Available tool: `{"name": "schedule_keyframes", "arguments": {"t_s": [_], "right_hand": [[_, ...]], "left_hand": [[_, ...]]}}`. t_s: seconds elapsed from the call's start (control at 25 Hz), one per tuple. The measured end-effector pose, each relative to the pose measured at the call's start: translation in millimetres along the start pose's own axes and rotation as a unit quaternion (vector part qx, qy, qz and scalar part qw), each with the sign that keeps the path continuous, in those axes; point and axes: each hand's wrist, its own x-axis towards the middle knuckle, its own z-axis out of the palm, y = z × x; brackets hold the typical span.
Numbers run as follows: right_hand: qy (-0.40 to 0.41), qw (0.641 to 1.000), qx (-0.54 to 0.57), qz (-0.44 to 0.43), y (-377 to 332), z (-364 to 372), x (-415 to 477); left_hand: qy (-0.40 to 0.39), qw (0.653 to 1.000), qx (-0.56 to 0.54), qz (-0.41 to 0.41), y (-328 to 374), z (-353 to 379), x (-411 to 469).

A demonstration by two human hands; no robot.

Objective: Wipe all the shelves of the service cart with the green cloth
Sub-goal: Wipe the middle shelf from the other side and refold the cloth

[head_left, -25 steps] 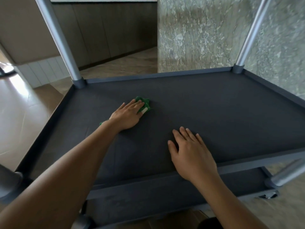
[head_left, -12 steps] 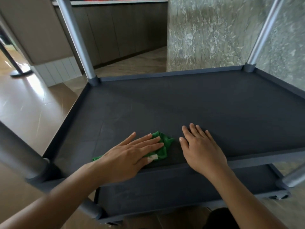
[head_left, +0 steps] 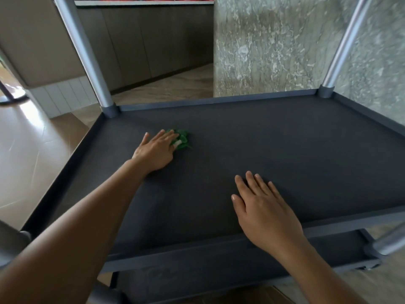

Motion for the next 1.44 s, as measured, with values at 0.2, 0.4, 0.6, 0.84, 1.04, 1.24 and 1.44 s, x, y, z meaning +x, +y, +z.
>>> {"name": "schedule_keyframes", "arguments": {"t_s": [0.2, 0.4, 0.6, 0.84, 1.04, 1.24, 1.44], "right_hand": [[0.019, 1.000, 0.002, 0.006, -2.6, -1.1, 2.4], [0.028, 0.999, 0.010, 0.014, -6.6, -4.4, 1.3], [0.010, 1.000, 0.006, 0.024, -14.6, -9.3, 7.4], [-0.031, 0.998, 0.014, -0.051, -64.4, 2.4, 25.9], [-0.068, 0.996, -0.019, -0.053, -65.1, 13.6, 25.3], [-0.077, 0.994, -0.040, -0.061, -65.9, 12.1, 23.6], [-0.082, 0.993, -0.043, -0.068, -65.5, 11.1, 21.1]], "left_hand": [[-0.013, 1.000, -0.016, 0.003, -5.1, 0.3, 6.3], [-0.029, 0.994, -0.054, 0.086, 10.3, 0.6, -61.0], [-0.017, 0.986, -0.054, 0.154, 21.1, 8.6, -151.2], [-0.016, 0.992, -0.034, 0.124, 23.0, 5.8, -178.5], [0.020, 0.996, -0.022, 0.080, 14.2, 10.8, -171.7], [0.032, 0.999, -0.017, -0.008, -12.9, 6.2, -108.4], [0.008, 0.996, -0.026, -0.080, -32.7, -2.7, -32.7]]}}
